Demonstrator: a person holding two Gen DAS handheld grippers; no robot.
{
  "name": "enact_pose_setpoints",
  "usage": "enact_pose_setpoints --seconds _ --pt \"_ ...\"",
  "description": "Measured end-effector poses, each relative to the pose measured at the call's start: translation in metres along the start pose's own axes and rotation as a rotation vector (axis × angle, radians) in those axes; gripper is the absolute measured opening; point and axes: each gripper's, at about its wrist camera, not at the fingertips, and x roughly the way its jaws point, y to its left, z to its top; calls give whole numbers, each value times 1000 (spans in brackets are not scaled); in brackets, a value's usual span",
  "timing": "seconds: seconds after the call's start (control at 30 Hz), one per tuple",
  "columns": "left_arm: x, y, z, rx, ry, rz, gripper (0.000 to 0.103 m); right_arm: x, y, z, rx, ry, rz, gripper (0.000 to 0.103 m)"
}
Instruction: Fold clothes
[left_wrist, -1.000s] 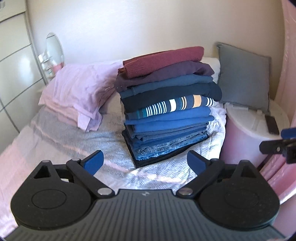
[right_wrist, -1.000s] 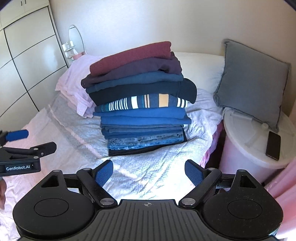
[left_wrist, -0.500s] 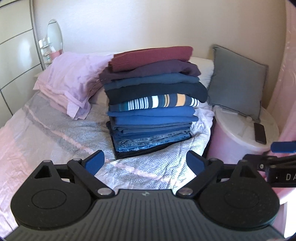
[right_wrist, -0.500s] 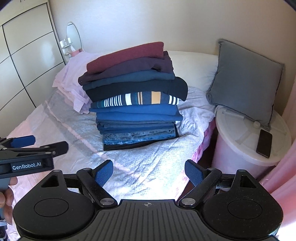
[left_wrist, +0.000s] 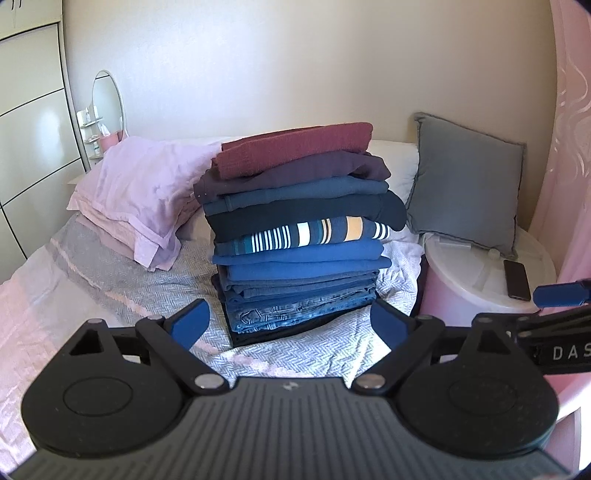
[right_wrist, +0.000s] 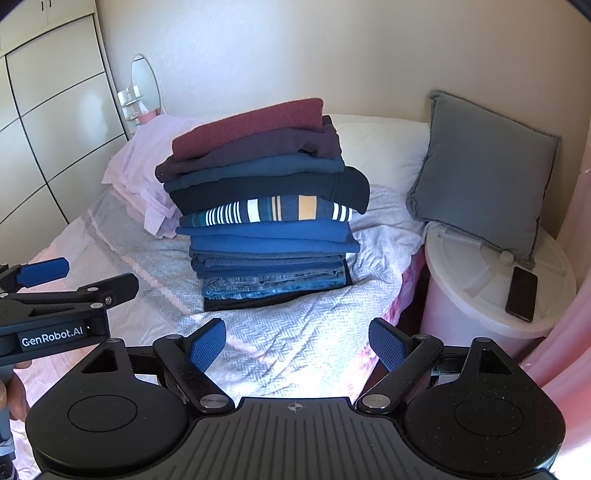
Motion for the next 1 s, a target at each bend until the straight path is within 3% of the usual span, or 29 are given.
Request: enact_pose_setpoints --seconds 1.0 --pt "29 -8 -7 -126 96 59 93 29 -13 22 -69 4 8 87"
